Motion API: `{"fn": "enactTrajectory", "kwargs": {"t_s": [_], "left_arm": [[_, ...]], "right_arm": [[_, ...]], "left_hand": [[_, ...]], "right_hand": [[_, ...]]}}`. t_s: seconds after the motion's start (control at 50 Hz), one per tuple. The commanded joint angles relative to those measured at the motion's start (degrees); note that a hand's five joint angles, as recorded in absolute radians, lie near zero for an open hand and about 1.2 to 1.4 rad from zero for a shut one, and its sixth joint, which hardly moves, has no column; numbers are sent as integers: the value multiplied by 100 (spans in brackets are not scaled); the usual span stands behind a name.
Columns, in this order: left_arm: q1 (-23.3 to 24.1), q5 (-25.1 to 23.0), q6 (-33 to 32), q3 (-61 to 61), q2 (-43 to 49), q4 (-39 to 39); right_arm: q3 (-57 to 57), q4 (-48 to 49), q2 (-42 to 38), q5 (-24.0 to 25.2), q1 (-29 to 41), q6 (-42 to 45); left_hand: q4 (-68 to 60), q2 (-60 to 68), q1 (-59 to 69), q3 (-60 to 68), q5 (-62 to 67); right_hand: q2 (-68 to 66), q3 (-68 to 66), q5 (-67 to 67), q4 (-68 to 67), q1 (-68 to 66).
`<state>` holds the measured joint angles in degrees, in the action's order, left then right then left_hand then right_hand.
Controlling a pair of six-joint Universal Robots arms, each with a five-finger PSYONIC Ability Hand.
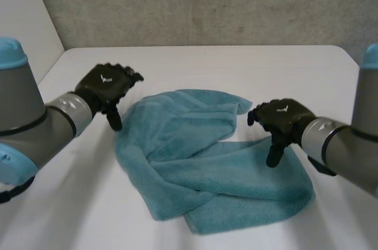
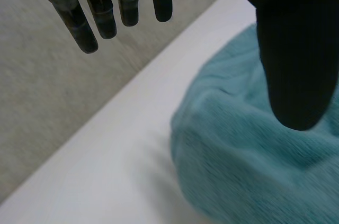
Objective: Fold the laundry
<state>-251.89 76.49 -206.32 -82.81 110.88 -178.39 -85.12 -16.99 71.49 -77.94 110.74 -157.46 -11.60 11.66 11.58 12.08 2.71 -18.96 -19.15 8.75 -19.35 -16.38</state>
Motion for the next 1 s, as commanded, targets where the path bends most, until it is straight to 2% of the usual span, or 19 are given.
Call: {"fn": "enactTrajectory", "kwargs": {"t_s": [0.02,0.34,0.4,0.42,0.44,0.5,0.68,0.76,0.84,0.92,1.0], "left_arm": [[-26,-2,30,-561,-5,-126],[-114,7,39,-649,-49,-144],[-106,-2,39,-675,-49,-144],[-105,-2,39,-675,-49,-144],[-105,-2,39,-666,-49,-152],[-105,-2,39,-649,-49,-275],[35,-46,100,-315,126,-864],[281,-300,100,115,504,-891],[448,-984,100,580,978,-847],[562,-1529,92,669,1225,-786],[755,-1987,83,678,1418,-645]], "right_arm": [[-575,1364,-539,15,-26,-83],[-523,1778,-1216,15,-17,-66],[-497,1795,-1313,24,-17,-66],[-488,1804,-1322,59,-17,-66],[-462,1839,-1322,59,-26,-66],[-461,1901,-1252,51,-26,-66],[-646,1910,162,103,53,-144],[-690,1883,741,357,167,-223],[-751,1874,1296,682,194,-294],[-804,1883,1989,1078,211,-373],[-866,1883,2474,1254,246,-478]], "left_hand": [[20,-27,-19,-68,-132],[88,-94,-86,-136,-199],[88,-94,-86,-136,-199],[88,-94,-86,-136,-199],[88,-94,-86,-136,-199],[71,-78,-69,-119,-182],[155,-162,-153,-203,-266],[160,-166,-158,-208,-271],[160,-166,-158,-208,-271],[160,-166,-158,-208,-271],[160,-166,-158,-208,-271]], "right_hand": [[-1854,-1835,1875,-1815,-2112],[-1955,-1936,1976,-1917,-2213],[-3060,-3041,3081,-3022,-3318],[-4931,-4911,4951,-4892,-5188],[-6093,-6073,6113,-6054,-6350],[-6104,-6085,6125,-6065,-6362],[-6104,-6085,6125,-6065,-6362],[-6104,-6085,6125,-6065,-6362],[-6104,-6085,6125,-6065,-6362],[-6104,-6085,6125,-6065,-6362],[-6104,-6085,6125,-6065,-6362]]}}
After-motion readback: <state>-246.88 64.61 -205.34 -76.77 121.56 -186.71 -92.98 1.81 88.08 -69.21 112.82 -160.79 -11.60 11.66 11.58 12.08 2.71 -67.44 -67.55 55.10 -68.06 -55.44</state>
